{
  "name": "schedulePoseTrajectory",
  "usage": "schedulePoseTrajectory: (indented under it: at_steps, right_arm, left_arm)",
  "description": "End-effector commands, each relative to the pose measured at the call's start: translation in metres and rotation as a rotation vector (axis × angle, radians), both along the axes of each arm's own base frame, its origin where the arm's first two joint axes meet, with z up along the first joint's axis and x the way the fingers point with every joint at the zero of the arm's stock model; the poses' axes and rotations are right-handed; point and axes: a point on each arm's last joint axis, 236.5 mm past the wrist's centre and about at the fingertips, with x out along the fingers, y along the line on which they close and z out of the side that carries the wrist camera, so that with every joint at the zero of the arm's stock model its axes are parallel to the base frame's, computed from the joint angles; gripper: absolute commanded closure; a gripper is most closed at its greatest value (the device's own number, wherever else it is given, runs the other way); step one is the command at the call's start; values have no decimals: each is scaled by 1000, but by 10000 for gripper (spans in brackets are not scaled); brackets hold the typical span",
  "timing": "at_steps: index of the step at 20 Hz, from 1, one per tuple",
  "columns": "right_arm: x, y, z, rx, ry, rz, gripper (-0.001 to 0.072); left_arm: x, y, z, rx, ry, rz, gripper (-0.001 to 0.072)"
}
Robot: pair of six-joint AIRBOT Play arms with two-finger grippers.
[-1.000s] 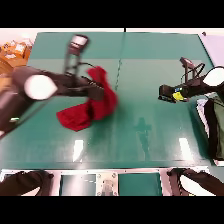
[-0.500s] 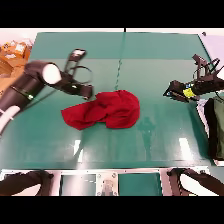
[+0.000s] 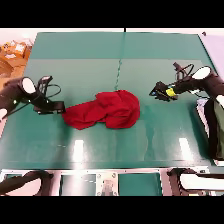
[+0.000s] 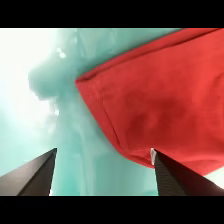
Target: Fold the shirts.
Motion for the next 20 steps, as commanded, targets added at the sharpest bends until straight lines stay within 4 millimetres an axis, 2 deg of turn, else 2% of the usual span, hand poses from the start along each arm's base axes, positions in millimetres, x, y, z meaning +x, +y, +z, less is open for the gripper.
schedulePoseTrajectory:
  at_steps: [1, 4, 8, 9, 10, 13, 14, 15, 16, 17, 18, 19, 20]
  right_arm:
    - [30, 12, -27, 60, -4, 15, 264]
    - [55, 23, -39, 65, -9, 52, 264]
    - [74, 59, -52, 64, -18, 148, 264]
    - [74, 71, -55, 63, -22, 187, 264]
    - [74, 82, -56, 63, -24, 220, 264]
    - [69, 115, -59, 61, -36, 301, 264]
    - [66, 126, -60, 60, -41, 331, 264]
    - [62, 136, -61, 60, -38, 353, 264]
    - [58, 145, -63, 61, -35, 372, 265]
    - [53, 154, -63, 67, -32, 387, 286]
    - [51, 162, -63, 73, -34, 396, 327]
    - [52, 166, -61, 77, -43, 397, 383]
    - [55, 170, -57, 80, -58, 396, 558]
  left_arm:
    - [-1, -10, -26, -90, -30, 98, 50]
    - [-4, -23, -35, -154, -30, 135, 51]
    - [-7, -38, -43, -229, -35, 177, 52]
    - [-4, -38, -42, -236, -46, 186, 126]
    - [-1, -39, -41, -241, -60, 189, 266]
    - [4, -47, -36, -276, -87, 165, 296]
    - [5, -48, -35, -282, -90, 156, 509]
    - [5, -49, -35, -280, -95, 141, 653]
    - [5, -49, -35, -280, -97, 139, 644]
    - [5, -49, -35, -279, -97, 138, 650]
    - [5, -48, -35, -279, -98, 138, 682]
    - [6, -48, -34, -278, -101, 136, 682]
    - [8, -46, -33, -268, -107, 129, 683]
